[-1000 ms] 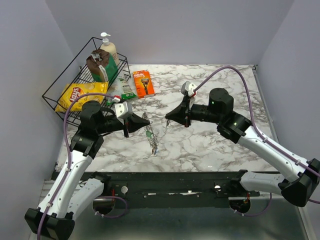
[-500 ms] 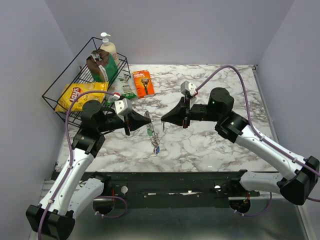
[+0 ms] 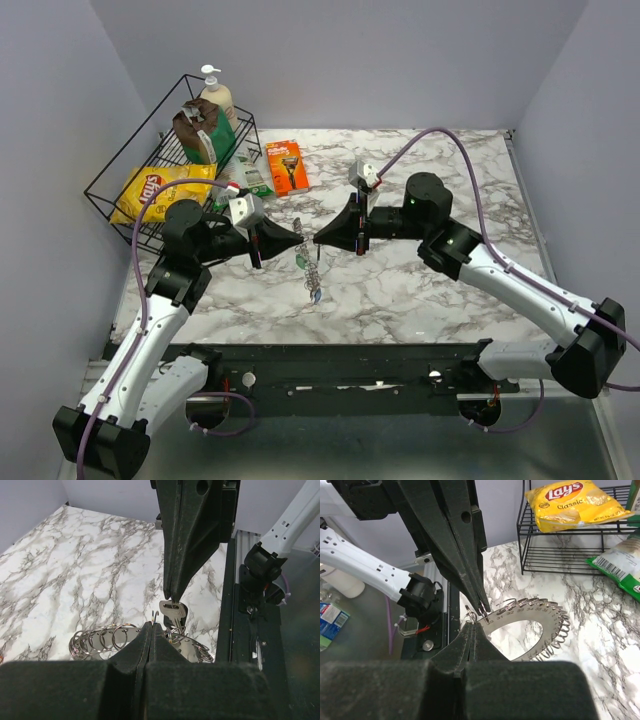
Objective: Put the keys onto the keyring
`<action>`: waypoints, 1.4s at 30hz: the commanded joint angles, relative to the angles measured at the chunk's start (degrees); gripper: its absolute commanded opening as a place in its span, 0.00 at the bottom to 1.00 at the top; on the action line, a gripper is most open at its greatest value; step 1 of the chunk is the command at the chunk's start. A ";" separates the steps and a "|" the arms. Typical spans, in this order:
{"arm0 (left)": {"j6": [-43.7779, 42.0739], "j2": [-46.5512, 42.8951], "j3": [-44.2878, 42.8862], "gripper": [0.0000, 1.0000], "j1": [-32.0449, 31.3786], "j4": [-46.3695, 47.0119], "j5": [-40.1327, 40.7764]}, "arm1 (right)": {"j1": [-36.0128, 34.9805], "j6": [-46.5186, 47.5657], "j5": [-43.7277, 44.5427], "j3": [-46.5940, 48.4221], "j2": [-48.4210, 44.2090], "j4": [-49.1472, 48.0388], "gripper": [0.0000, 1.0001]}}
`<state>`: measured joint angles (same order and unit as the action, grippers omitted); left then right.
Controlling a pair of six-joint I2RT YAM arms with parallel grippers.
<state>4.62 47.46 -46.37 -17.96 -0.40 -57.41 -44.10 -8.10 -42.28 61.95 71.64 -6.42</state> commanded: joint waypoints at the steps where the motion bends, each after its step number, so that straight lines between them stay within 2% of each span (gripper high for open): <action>1: 0.56 -0.53 0.49 0.00 0.29 2.60 -0.60 | -0.64 -0.34 0.01 2.64 1.57 -1.93 0.01; 23: 0.56 -0.88 0.93 0.00 0.29 2.25 -0.78 | -2.13 -0.34 0.45 5.81 4.39 -1.67 0.01; 42: 0.83 -1.32 1.37 0.00 0.29 2.87 -2.18 | -2.22 -0.07 5.10 5.20 4.65 -1.14 0.01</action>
<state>4.82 47.46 -45.47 -17.96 -0.03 -57.63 -45.98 -8.14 -39.29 66.17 76.07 -7.20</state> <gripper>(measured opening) 0.009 0.011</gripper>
